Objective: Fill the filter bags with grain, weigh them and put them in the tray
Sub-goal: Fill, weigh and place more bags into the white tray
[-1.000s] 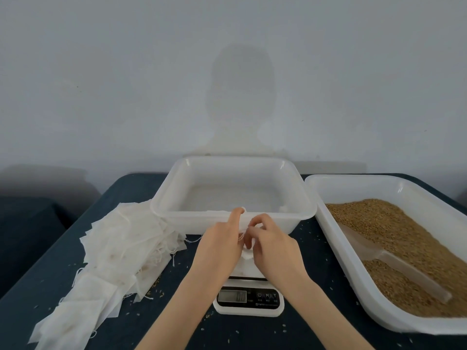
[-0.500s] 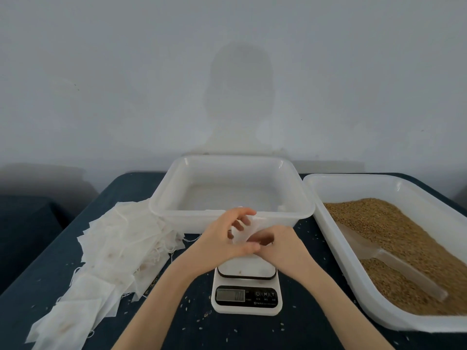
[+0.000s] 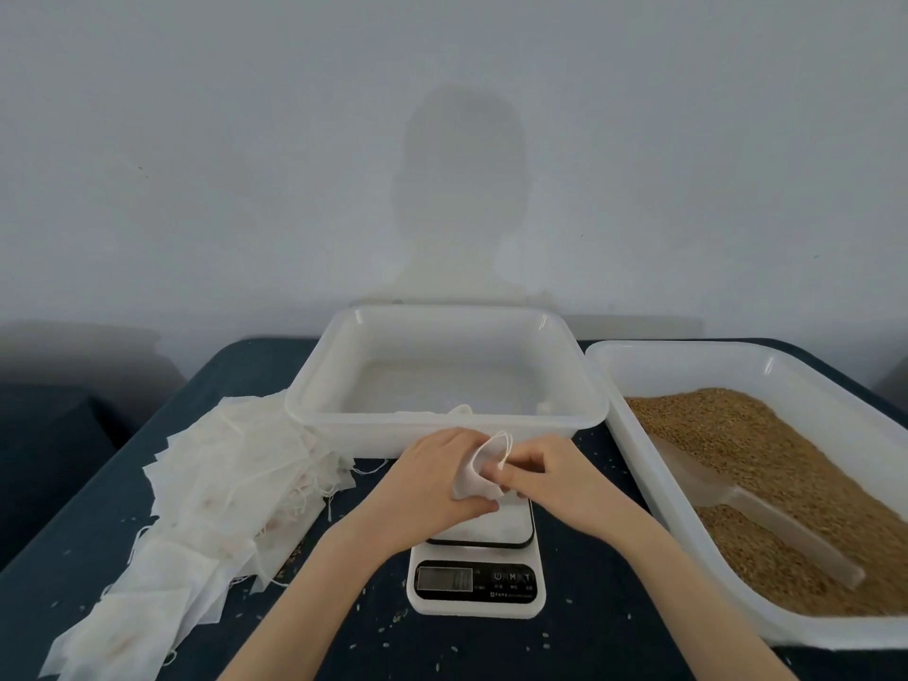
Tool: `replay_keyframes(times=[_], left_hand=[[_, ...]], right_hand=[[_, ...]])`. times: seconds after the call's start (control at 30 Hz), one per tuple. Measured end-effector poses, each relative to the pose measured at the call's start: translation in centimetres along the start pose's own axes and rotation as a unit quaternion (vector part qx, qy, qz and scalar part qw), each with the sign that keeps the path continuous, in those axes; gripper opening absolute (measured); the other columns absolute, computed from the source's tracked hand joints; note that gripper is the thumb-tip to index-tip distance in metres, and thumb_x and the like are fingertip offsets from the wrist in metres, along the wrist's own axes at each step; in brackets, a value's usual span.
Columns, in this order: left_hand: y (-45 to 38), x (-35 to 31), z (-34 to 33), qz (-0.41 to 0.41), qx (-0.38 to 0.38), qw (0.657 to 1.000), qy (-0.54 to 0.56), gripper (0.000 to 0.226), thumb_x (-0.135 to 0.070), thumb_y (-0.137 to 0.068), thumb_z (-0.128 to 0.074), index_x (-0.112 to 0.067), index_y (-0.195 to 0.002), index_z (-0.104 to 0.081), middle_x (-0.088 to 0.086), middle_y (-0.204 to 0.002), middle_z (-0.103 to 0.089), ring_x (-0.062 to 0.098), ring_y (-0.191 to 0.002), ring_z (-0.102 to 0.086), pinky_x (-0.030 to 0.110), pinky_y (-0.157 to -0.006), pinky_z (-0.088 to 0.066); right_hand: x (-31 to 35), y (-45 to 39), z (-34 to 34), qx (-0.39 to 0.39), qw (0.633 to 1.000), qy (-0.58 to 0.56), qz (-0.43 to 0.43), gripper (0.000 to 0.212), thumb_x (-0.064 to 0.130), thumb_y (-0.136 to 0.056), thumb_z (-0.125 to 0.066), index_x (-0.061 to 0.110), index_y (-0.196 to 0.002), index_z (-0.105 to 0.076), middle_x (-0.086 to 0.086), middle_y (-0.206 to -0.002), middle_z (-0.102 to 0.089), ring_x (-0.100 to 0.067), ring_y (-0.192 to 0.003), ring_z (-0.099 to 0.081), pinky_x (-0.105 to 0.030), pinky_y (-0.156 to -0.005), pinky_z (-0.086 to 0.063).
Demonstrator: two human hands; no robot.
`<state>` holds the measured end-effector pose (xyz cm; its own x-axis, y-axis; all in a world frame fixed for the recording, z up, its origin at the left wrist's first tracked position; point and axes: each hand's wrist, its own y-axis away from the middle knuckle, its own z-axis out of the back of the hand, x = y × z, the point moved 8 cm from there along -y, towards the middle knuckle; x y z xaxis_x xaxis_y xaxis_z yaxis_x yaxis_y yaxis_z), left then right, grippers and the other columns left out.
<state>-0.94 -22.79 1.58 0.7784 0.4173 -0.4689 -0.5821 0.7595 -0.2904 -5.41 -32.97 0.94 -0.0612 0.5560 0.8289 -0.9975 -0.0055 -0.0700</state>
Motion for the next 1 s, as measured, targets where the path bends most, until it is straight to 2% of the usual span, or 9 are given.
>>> replay_keyframes(times=[0.1,0.2,0.3,0.43,0.53,0.7,0.83,0.93,1.0], left_hand=[[0.1,0.0,-0.4,0.008,0.018,1.000,-0.002,0.040,-0.044,-0.083,-0.066,-0.027,-0.117,-0.051,-0.014,-0.101,-0.061,0.007,-0.094,-0.056,0.023,-0.084,-0.042],[0.1,0.0,-0.5,0.021,0.040,0.999,0.012,0.035,-0.046,-0.086,-0.062,-0.027,-0.114,-0.051,-0.010,-0.092,-0.062,0.009,-0.081,-0.057,0.028,-0.077,-0.047],[0.1,0.2,-0.5,0.029,0.049,0.998,0.026,0.028,-0.043,-0.086,-0.064,-0.029,-0.107,-0.053,-0.012,-0.084,-0.058,0.008,-0.076,-0.054,0.028,-0.073,-0.046],[-0.7,-0.1,-0.6,0.023,0.055,0.998,0.029,0.029,-0.043,-0.085,-0.065,-0.027,-0.106,-0.055,-0.009,-0.091,-0.061,0.012,-0.083,-0.057,0.035,-0.080,-0.049],[-1.5,-0.6,-0.7,0.019,0.055,0.998,0.016,0.030,-0.047,-0.085,-0.064,-0.029,-0.107,-0.054,-0.012,-0.091,-0.058,0.009,-0.083,-0.054,0.034,-0.079,-0.049],[-3.8,-2.3,-1.5,-0.004,0.069,0.998,-0.012,0.037,-0.051,-0.083,-0.064,-0.031,-0.112,-0.053,-0.017,-0.088,-0.054,0.008,-0.086,-0.051,0.029,-0.075,-0.042],[-6.1,-4.3,-3.0,-0.030,0.090,0.994,-0.045,0.041,-0.051,-0.081,-0.065,-0.030,-0.113,-0.051,-0.012,-0.100,-0.060,0.011,-0.091,-0.053,0.029,-0.072,-0.038],[-7.5,-5.5,-4.4,-0.029,0.115,0.991,-0.055,0.042,-0.052,-0.083,-0.063,-0.029,-0.115,-0.049,-0.008,-0.107,-0.060,0.015,-0.097,-0.054,0.033,-0.081,-0.043],[-8.0,-6.2,-5.3,-0.037,0.120,0.991,-0.051,0.037,-0.052,-0.083,-0.062,-0.030,-0.109,-0.047,-0.010,-0.105,-0.059,0.014,-0.096,-0.054,0.031,-0.076,-0.041]], right_hand=[[0.1,0.1,0.2,0.013,1.000,-0.012,0.003,0.028,0.032,-0.096,-0.057,0.038,-0.072,-0.071,0.008,-0.069,-0.067,-0.003,-0.066,-0.060,-0.019,-0.063,-0.049],[0.0,0.3,0.6,0.013,1.000,0.022,0.007,0.041,0.044,-0.096,-0.053,0.029,-0.058,-0.059,0.008,-0.058,-0.060,-0.001,-0.053,-0.051,-0.013,-0.056,-0.042],[-0.4,0.8,1.5,0.004,0.999,0.054,0.007,0.044,0.039,-0.097,-0.052,0.028,-0.055,-0.054,0.009,-0.054,-0.058,0.000,-0.049,-0.047,-0.010,-0.054,-0.038],[-0.1,1.7,3.6,-0.007,0.998,0.055,0.005,0.021,0.024,-0.098,-0.052,0.030,-0.091,-0.070,0.012,-0.059,-0.061,0.003,-0.056,-0.055,-0.008,-0.056,-0.041],[-0.3,2.9,7.3,-0.067,0.996,0.062,-0.005,0.019,0.022,-0.096,-0.055,0.037,-0.096,-0.068,0.012,-0.063,-0.066,0.003,-0.058,-0.059,-0.006,-0.057,-0.043],[-5.3,5.9,15.4,-0.163,0.934,0.291,-0.126,0.009,0.039,-0.091,-0.059,0.045,-0.095,-0.064,0.022,-0.084,-0.068,0.003,-0.077,-0.062,-0.020,-0.073,-0.051],[-12.5,8.7,18.5,-0.085,0.877,0.402,-0.250,0.033,0.051,-0.085,-0.062,0.039,-0.115,-0.057,0.019,-0.107,-0.061,0.001,-0.090,-0.058,-0.023,-0.080,-0.052],[-15.3,9.9,18.5,-0.026,0.869,0.414,-0.268,0.029,0.049,-0.087,-0.059,0.038,-0.114,-0.056,0.016,-0.110,-0.062,0.004,-0.084,-0.055,-0.020,-0.075,-0.051],[-16.0,10.1,18.9,-0.028,0.866,0.425,-0.261,0.036,0.050,-0.089,-0.057,0.037,-0.122,-0.053,0.013,-0.116,-0.062,0.002,-0.088,-0.056,-0.022,-0.078,-0.052]])
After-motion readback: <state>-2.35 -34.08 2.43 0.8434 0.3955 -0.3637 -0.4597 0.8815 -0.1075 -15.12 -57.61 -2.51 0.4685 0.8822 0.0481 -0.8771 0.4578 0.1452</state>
